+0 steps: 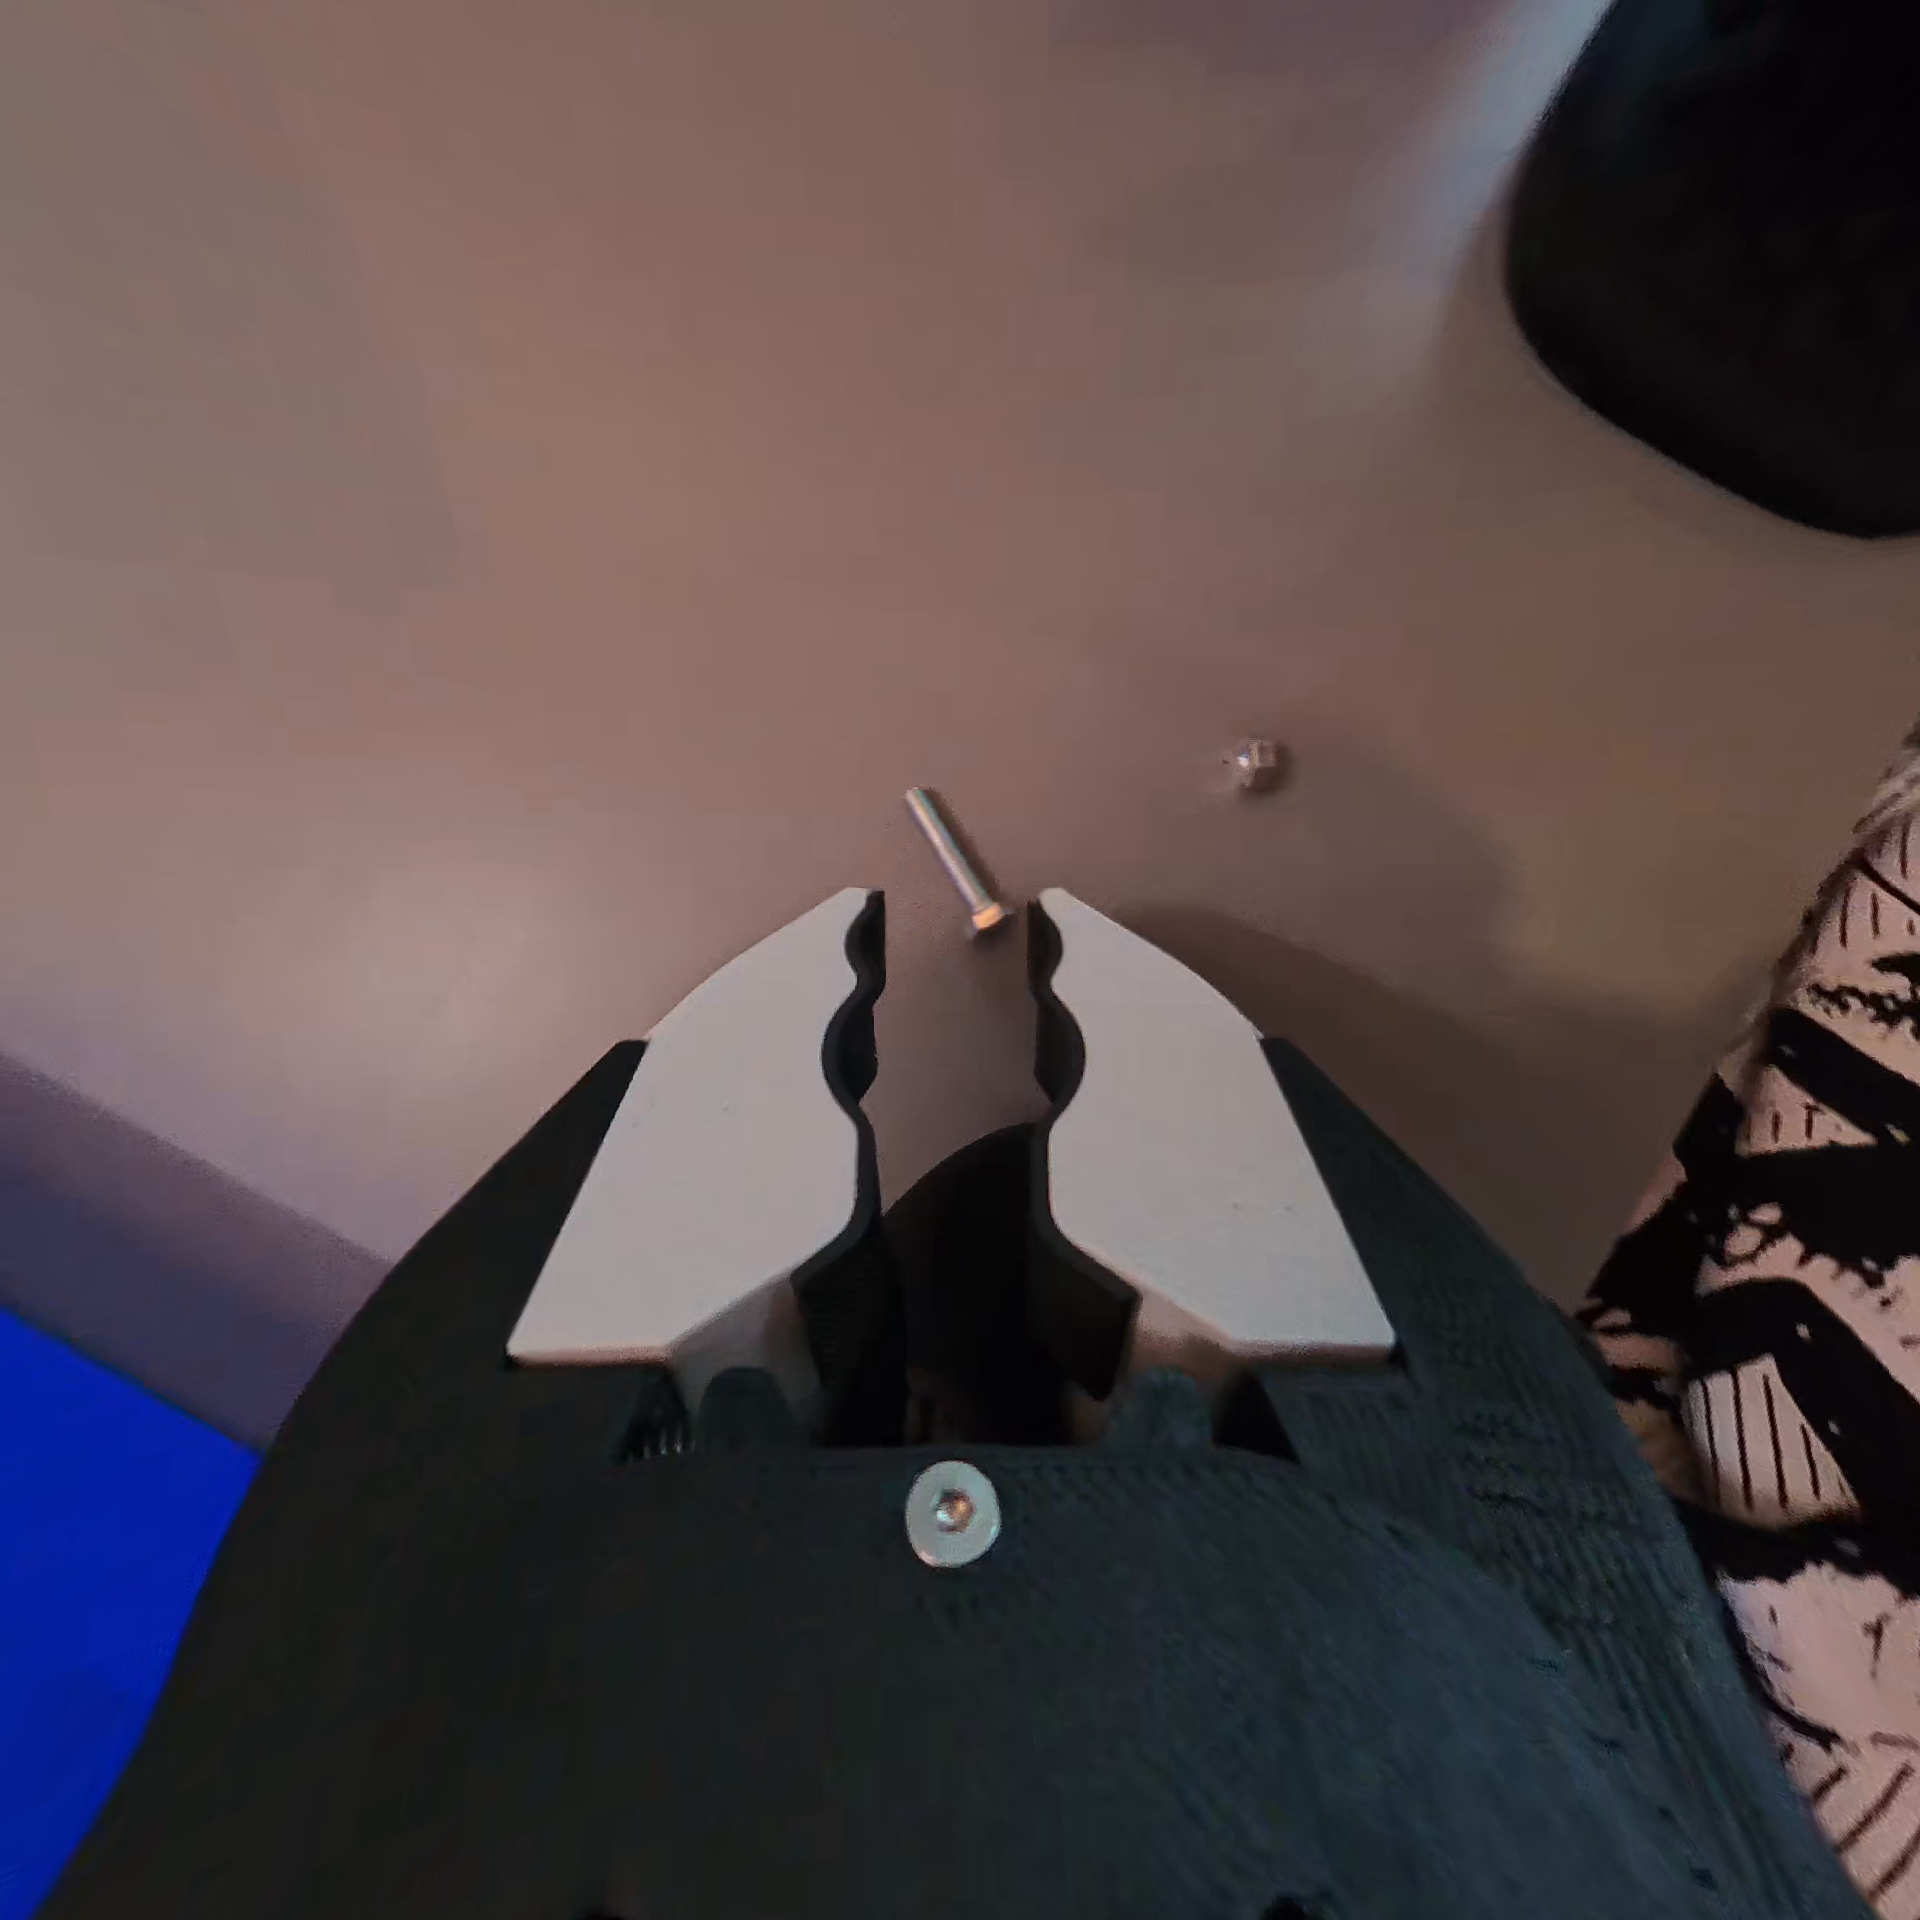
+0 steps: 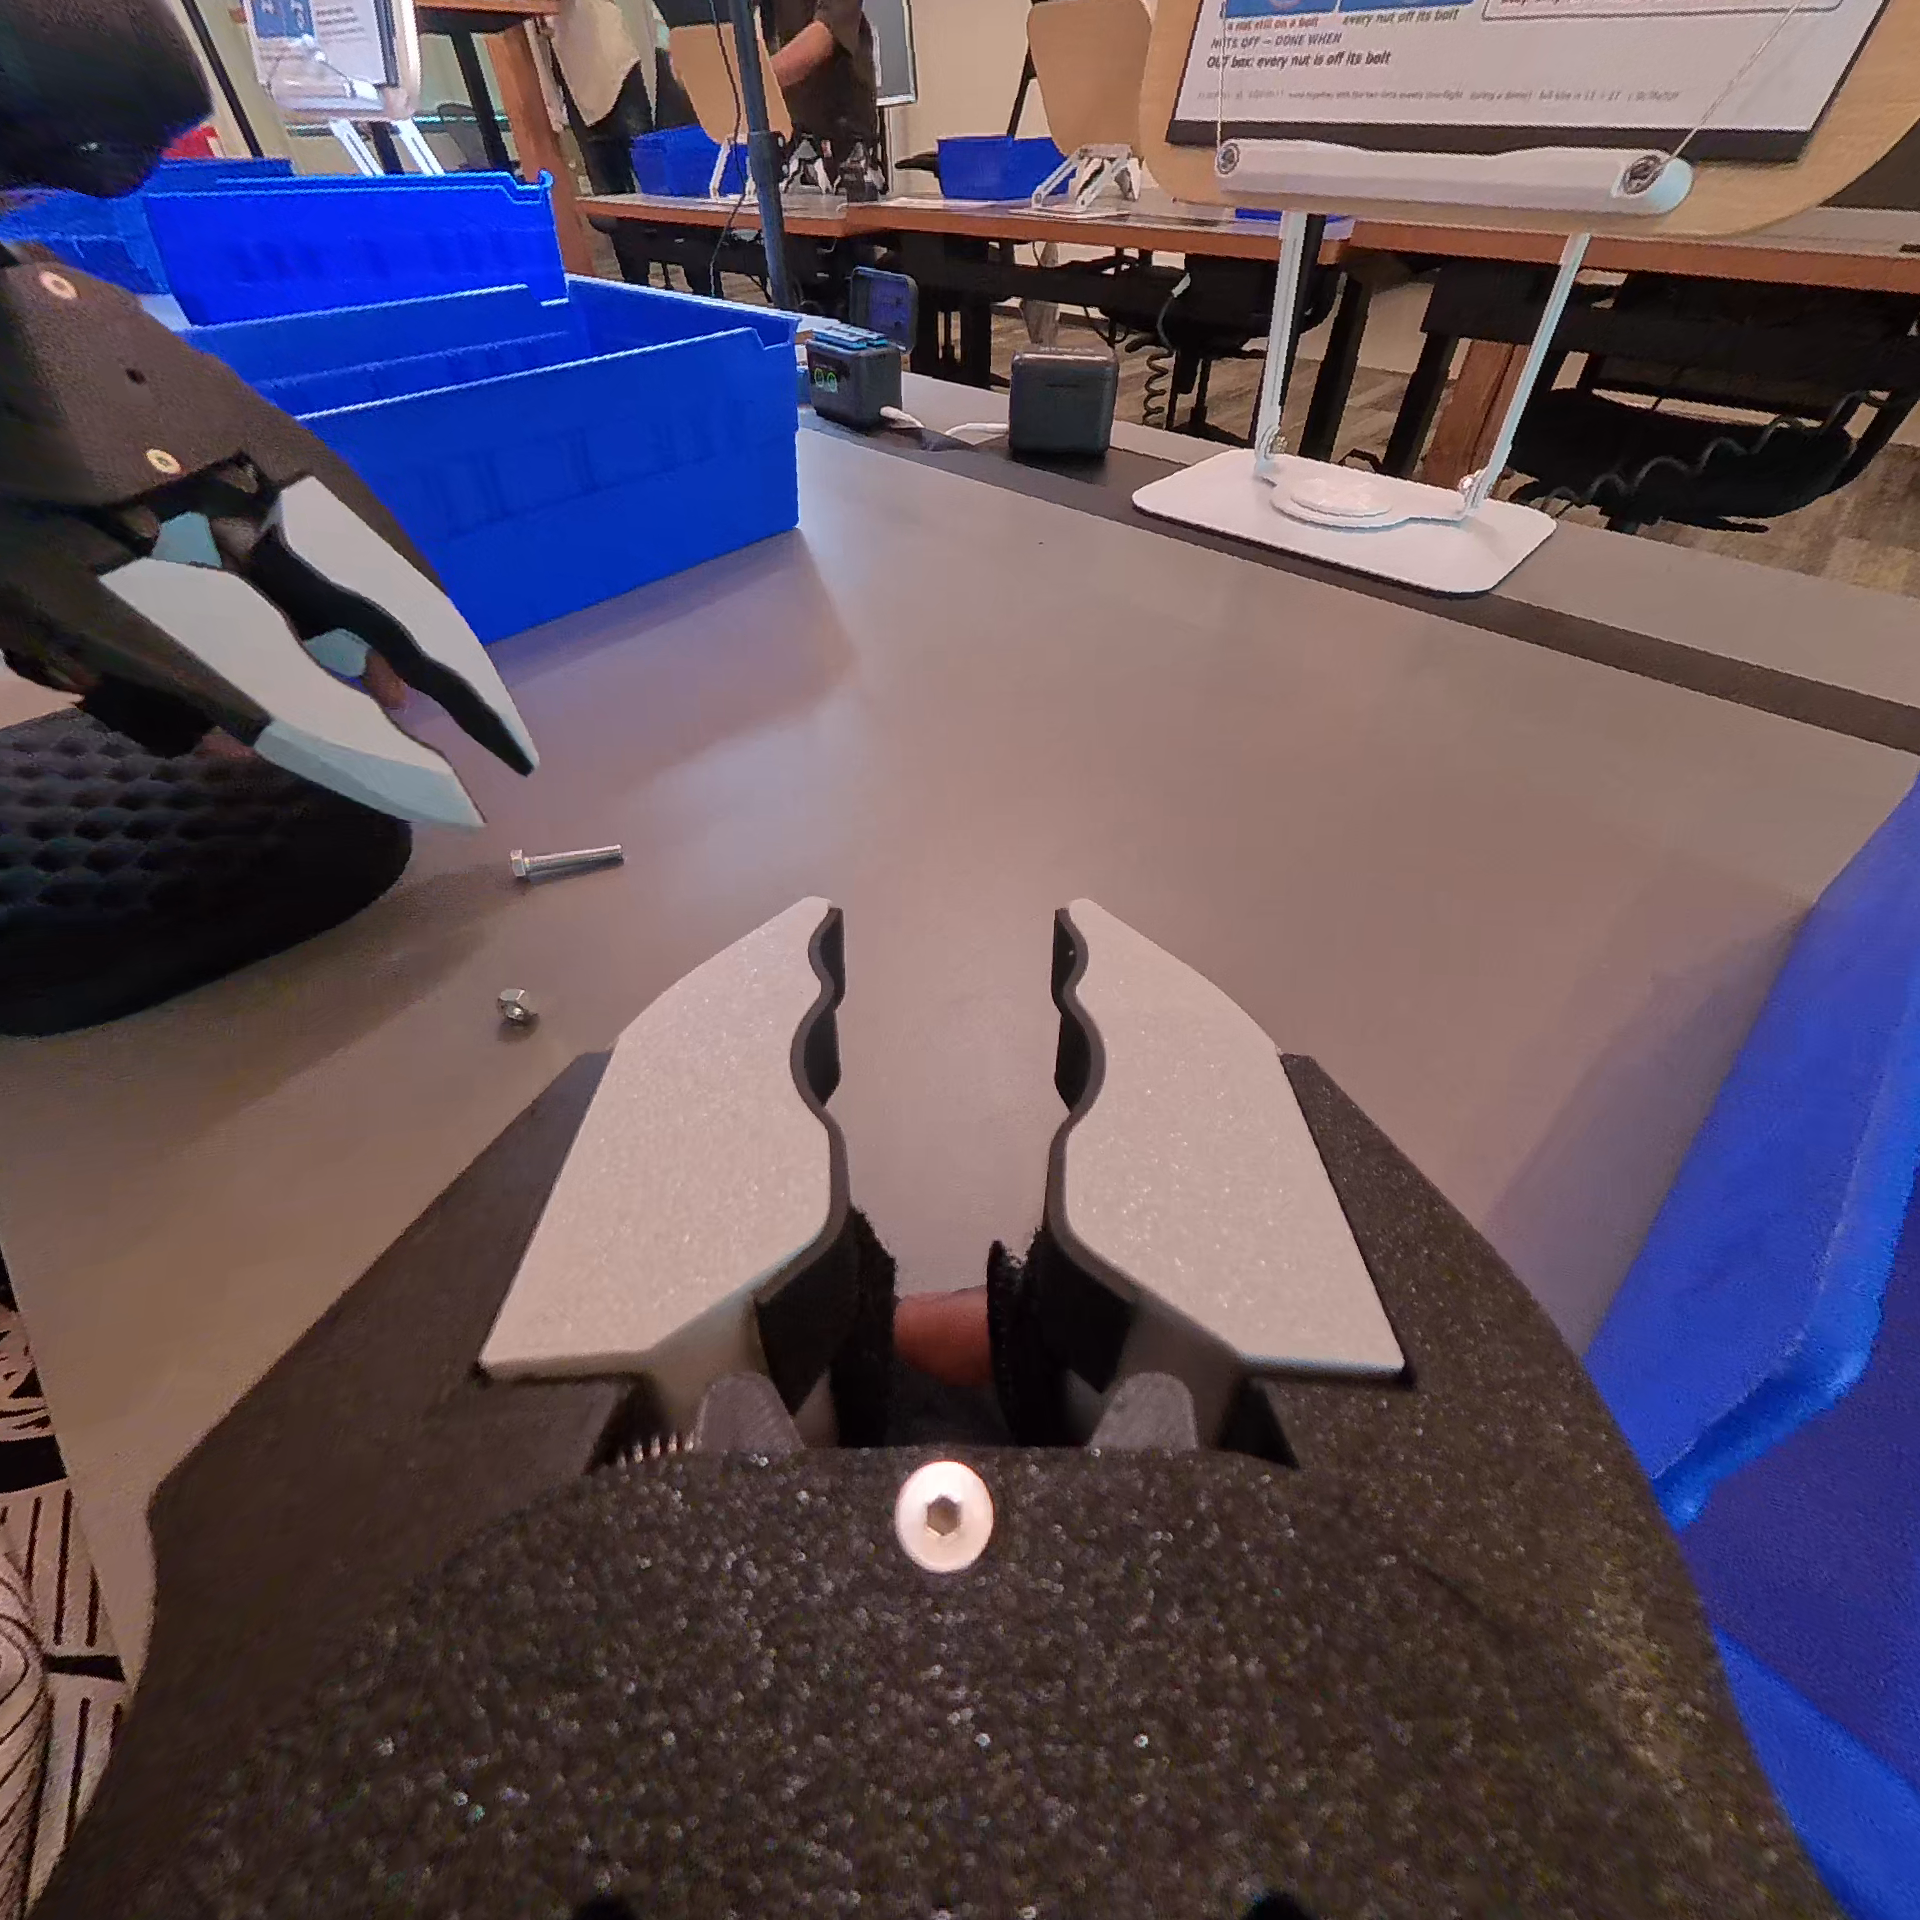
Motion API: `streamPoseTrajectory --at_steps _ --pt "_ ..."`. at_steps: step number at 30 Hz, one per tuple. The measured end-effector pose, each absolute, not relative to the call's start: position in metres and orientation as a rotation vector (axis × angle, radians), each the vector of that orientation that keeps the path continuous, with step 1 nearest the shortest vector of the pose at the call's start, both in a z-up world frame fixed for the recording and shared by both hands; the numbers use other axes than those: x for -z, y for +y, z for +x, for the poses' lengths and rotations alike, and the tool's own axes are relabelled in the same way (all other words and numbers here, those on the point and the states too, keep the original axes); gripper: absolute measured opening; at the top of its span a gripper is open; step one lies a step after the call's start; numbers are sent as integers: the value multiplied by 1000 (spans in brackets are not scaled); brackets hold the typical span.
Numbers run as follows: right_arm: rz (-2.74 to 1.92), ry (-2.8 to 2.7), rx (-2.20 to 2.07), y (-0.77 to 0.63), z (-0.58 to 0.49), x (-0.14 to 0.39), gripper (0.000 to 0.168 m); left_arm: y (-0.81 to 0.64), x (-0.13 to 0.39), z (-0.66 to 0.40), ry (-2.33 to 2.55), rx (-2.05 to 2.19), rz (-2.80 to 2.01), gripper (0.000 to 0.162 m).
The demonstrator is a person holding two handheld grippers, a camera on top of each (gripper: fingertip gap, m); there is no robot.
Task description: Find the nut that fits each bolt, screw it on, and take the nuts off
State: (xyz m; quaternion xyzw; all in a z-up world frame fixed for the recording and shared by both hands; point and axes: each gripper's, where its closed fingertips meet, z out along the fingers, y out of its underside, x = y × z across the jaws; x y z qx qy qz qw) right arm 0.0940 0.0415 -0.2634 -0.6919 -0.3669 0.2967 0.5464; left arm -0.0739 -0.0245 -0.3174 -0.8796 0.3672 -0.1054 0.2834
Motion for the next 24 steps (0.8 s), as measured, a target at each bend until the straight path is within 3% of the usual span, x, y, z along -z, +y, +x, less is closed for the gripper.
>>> streamPoseTrajectory --at_steps 8,12,16,24 --pt "-1635 -861 -706 42 95 262 39 -21 342 -68 946 250 -2436 25" --pt "-1634 -863 -703 42 95 262 39 -22 343 -68 943 263 -2444 8" --pt "-1635 -865 -705 42 95 262 39 -23 342 -70 986 246 -2393 6" --pt "-1534 -872 -889 18 66 237 35 -6 241 -40 765 428 -1699 6"
